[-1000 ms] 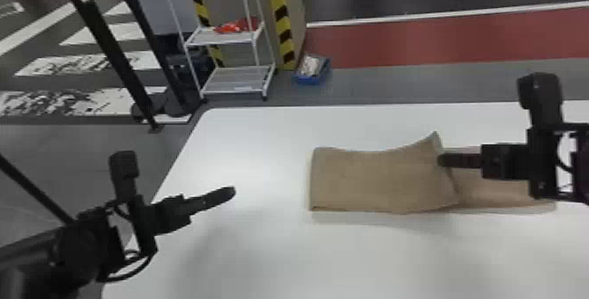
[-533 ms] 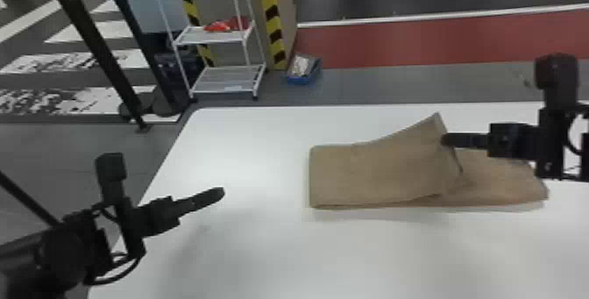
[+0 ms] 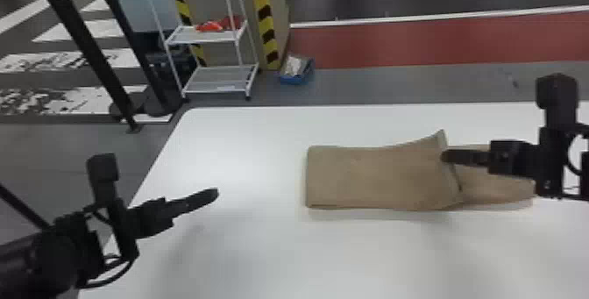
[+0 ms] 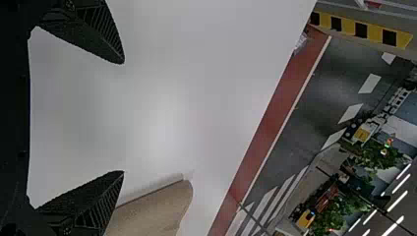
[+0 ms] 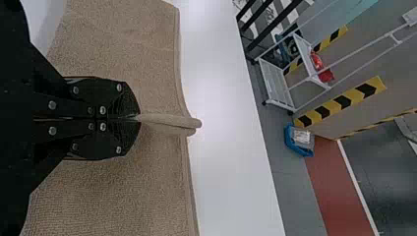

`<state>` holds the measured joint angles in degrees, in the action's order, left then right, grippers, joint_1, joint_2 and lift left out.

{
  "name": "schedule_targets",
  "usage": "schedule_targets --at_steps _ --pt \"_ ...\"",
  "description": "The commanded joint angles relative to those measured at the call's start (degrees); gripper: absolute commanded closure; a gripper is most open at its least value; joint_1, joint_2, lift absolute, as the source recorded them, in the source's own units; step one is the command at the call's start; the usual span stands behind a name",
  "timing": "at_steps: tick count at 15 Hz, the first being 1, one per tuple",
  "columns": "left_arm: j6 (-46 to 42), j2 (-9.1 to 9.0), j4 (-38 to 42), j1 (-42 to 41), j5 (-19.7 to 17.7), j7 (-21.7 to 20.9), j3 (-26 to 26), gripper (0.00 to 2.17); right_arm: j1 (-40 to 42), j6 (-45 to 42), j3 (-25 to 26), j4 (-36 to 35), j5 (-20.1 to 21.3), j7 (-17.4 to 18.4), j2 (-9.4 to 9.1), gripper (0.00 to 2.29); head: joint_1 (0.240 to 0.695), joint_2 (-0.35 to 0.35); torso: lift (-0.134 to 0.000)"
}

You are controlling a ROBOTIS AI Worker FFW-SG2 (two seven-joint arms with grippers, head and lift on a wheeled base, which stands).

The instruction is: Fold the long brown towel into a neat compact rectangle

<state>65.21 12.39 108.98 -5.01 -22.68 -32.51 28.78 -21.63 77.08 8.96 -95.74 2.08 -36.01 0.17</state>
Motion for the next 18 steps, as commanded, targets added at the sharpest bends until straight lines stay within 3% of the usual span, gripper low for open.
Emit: schedule_targets --at_steps 1,3,8,14,18 --pt "0.14 0.0 0.26 0.0 0.09 -0.01 -0.04 0.09 -1.22 3.39 3.43 -4.45 -1.64 -0.03 -0.22 1.21 0.695 0.191 -0.124" --pt "0.14 0.18 0.18 -0.09 0.09 -0.1 0.05 0.09 -1.75 5.33 6.77 -4.72 -2.6 -0.12 -0.22 1.21 0.695 0.18 -0.124" --pt "-0.03 -0.35 0.09 -0.09 0.35 -0.01 -1.01 0.09 -1.48 1.46 7.65 0.29 -1.46 -0.03 -0.22 1.21 0.695 0.144 -0.124" --pt "-0.03 -0.35 -0.09 -0.09 0.79 0.25 -1.01 0.09 -4.82 3.39 10.29 2.14 -2.16 -0.56 -0.22 1.21 0.695 0.133 -0.124" --pt "-0.03 -0.61 -0.53 -0.44 0.79 -0.1 -1.01 0.09 -3.59 -2.41 12.13 6.27 -1.72 -0.47 -0.22 1.21 0.695 0.123 -0.124"
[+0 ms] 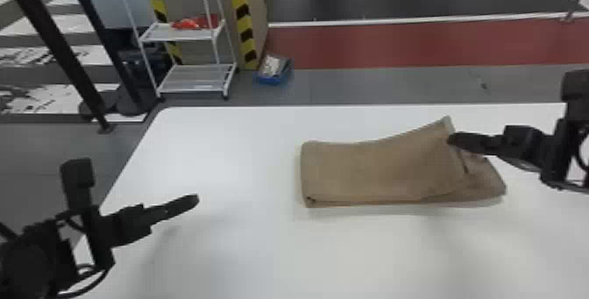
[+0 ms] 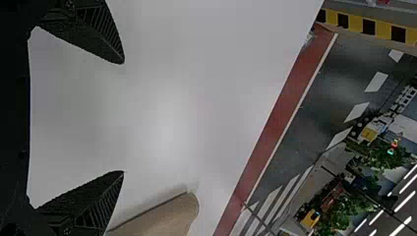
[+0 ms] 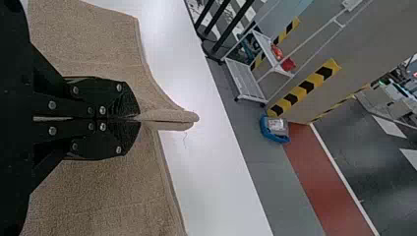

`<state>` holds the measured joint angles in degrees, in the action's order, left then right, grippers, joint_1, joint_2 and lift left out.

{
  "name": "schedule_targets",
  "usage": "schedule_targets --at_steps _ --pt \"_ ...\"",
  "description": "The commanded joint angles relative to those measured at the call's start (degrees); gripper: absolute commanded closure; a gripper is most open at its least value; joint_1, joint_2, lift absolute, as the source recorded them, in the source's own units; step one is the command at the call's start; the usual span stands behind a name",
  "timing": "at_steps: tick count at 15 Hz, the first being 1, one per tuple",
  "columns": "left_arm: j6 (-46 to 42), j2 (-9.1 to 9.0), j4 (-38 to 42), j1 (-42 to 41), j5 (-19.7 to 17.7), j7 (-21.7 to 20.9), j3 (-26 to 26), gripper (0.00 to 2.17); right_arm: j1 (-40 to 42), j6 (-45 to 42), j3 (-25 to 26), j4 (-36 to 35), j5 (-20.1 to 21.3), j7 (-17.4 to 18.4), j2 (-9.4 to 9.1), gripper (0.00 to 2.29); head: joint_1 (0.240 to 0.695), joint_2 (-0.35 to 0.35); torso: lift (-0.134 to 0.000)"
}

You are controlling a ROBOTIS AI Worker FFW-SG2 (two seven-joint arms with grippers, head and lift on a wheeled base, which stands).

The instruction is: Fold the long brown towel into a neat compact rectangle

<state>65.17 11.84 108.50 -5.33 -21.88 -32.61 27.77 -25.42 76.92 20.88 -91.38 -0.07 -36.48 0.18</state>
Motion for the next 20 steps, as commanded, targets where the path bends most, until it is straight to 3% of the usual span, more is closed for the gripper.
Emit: schedule_targets --at_steps 1,4,7,10,15,20 --pt "0.0 -0.06 -0.04 -0.12 0.0 0.01 0.0 0.09 0.19 -2.43 -0.05 2.08 0.6 0.09 -0.23 1.21 0.695 0.117 -0.124" --pt "-0.7 0.03 -0.13 -0.12 0.0 0.18 0.0 0.09 0.37 0.21 -0.23 0.41 -0.02 0.0 -0.23 1.21 0.695 0.111 -0.124" --pt "-0.7 0.03 -0.04 -0.12 -0.09 0.01 0.09 0.09 -1.04 4.43 3.99 -1.26 -1.69 -0.08 -0.23 1.21 0.695 0.115 -0.124" --pt "-0.7 -0.06 0.31 -0.56 -0.09 -0.08 0.09 0.09 -0.25 1.09 6.28 0.58 -1.25 0.0 -0.23 1.21 0.695 0.102 -0.124" --pt "-0.7 -0.15 0.57 -1.27 -0.09 -0.08 0.09 0.09 -0.16 -0.49 5.66 2.69 -0.63 0.0 -0.23 1.21 0.695 0.08 -0.124" --pt "-0.7 -0.15 0.57 -1.44 -0.09 -0.08 0.18 0.09 -2.36 4.78 9.7 0.76 -1.51 -0.08 -0.23 1.21 0.695 0.077 -0.124"
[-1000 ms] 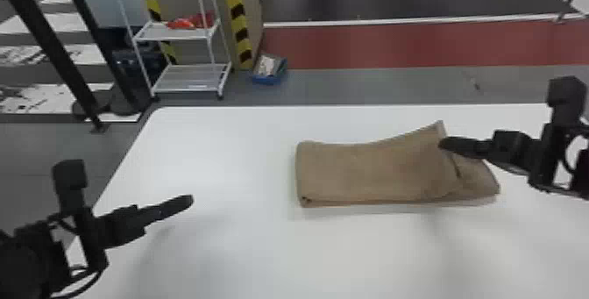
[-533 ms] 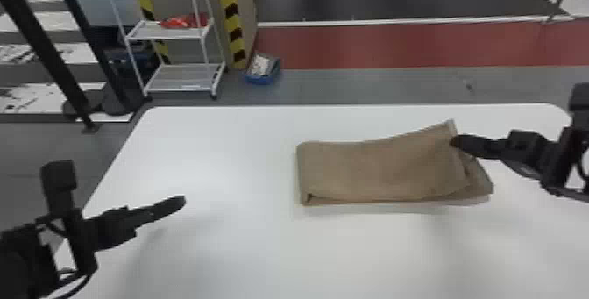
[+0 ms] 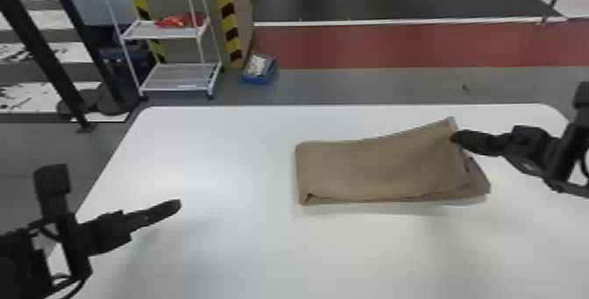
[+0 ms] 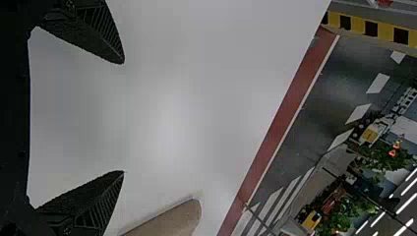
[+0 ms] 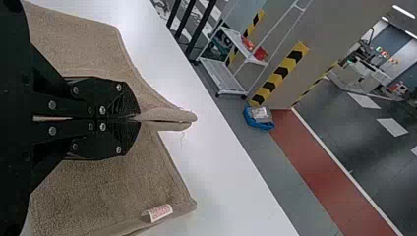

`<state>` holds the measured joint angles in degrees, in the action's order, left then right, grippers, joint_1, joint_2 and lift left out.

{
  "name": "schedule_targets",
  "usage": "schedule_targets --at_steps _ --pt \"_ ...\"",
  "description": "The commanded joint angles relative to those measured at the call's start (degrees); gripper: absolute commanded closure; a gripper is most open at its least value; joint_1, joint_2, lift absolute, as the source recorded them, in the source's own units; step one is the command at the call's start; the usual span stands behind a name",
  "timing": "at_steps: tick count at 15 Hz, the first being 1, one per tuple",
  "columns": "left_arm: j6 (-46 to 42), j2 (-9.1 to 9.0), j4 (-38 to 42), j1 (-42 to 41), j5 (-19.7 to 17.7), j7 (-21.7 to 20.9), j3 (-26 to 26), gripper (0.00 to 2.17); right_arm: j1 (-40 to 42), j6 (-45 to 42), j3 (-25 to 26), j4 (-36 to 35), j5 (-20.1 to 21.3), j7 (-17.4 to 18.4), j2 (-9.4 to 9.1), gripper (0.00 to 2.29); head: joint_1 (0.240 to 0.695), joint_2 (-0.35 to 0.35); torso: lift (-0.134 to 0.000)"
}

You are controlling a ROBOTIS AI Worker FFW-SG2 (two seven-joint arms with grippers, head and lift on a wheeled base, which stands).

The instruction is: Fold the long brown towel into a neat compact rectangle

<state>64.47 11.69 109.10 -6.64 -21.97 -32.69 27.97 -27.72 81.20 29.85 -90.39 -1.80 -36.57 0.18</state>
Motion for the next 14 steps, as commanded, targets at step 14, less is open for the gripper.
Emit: schedule_targets --at_steps 14 --pt "0.0 0.0 0.41 -0.74 0.0 -0.09 -0.02 0.09 -0.4 -3.2 6.01 4.52 0.49 0.62 3.16 1.21 0.695 0.014 -0.124"
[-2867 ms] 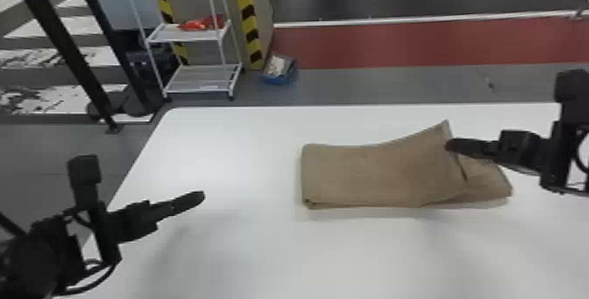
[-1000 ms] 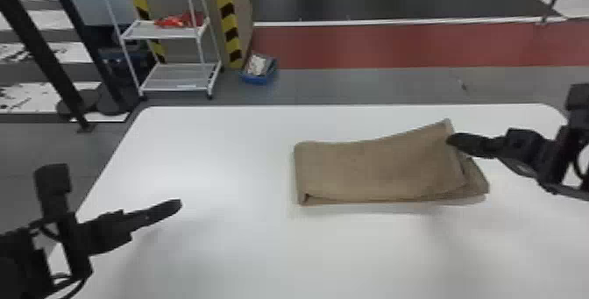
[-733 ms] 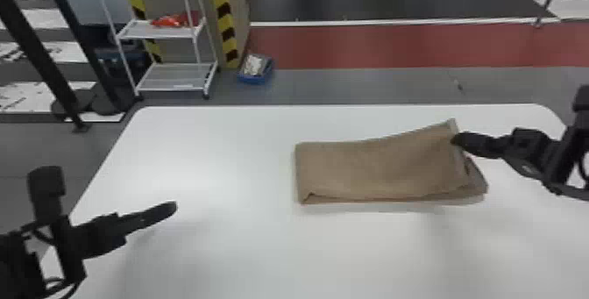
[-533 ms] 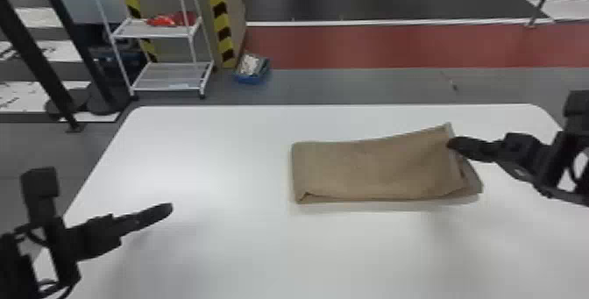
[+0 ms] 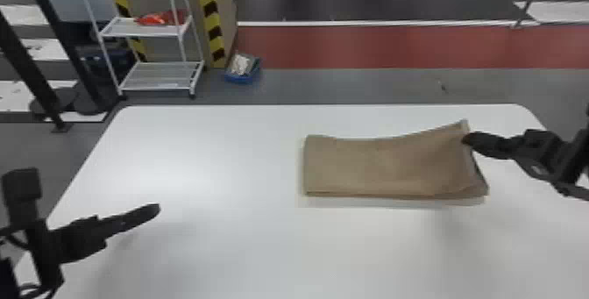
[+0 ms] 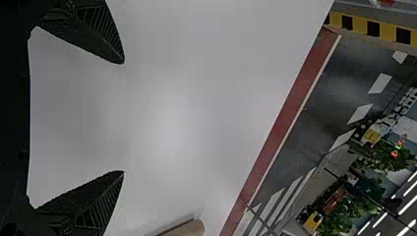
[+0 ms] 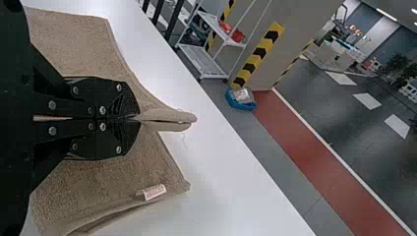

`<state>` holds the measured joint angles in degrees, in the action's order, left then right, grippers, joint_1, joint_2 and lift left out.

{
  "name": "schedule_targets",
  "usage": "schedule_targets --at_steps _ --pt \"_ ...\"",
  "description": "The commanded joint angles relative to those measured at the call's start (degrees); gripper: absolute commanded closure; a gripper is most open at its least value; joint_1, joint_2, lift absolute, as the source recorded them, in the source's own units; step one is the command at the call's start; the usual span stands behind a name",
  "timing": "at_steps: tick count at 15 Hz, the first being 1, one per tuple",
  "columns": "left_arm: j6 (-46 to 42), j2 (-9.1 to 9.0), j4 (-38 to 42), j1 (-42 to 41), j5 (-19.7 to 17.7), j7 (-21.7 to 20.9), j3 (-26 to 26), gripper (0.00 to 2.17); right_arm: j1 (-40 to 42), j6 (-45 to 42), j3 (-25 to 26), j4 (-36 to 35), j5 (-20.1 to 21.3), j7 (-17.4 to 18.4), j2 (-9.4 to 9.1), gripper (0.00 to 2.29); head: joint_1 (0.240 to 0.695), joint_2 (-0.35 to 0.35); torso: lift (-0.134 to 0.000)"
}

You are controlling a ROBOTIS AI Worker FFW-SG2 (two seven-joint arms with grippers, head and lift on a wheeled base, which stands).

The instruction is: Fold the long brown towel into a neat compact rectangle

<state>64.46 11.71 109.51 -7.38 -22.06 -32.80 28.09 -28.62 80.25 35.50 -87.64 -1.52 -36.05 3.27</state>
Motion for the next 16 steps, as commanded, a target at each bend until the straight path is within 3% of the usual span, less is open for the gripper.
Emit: schedule_targets --at_steps 1,5,6,7,13,16 --pt "0.01 -0.02 0.0 0.0 0.08 0.02 -0.14 0.09 0.32 -2.95 0.45 2.65 0.29 0.19 0.07 1.21 0.695 0.007 -0.124" --pt "-0.17 0.07 0.0 0.0 0.08 0.02 -0.14 0.09 0.67 -2.95 1.24 3.18 0.02 0.28 0.69 1.17 0.695 -0.002 -0.124" --pt "0.01 0.07 -0.09 0.0 0.08 0.02 -0.14 0.09 1.02 -2.95 1.24 3.26 0.02 0.28 1.04 0.68 0.695 -0.003 -0.124" --pt "-0.17 0.07 -0.09 0.0 0.08 0.11 -0.23 0.09 1.2 -2.6 1.59 3.26 -0.07 0.36 1.3 0.0 0.695 -0.006 -0.124" --pt "-0.17 0.07 -0.18 0.18 0.26 0.11 -0.32 0.09 1.72 -1.37 2.03 3.18 0.99 0.45 4.29 0.08 0.695 -0.041 -0.124" --pt "-0.17 0.07 -0.09 0.18 0.26 0.02 -0.32 0.09 1.37 -2.24 -0.43 4.76 4.33 0.45 4.82 0.17 0.695 -0.055 -0.124"
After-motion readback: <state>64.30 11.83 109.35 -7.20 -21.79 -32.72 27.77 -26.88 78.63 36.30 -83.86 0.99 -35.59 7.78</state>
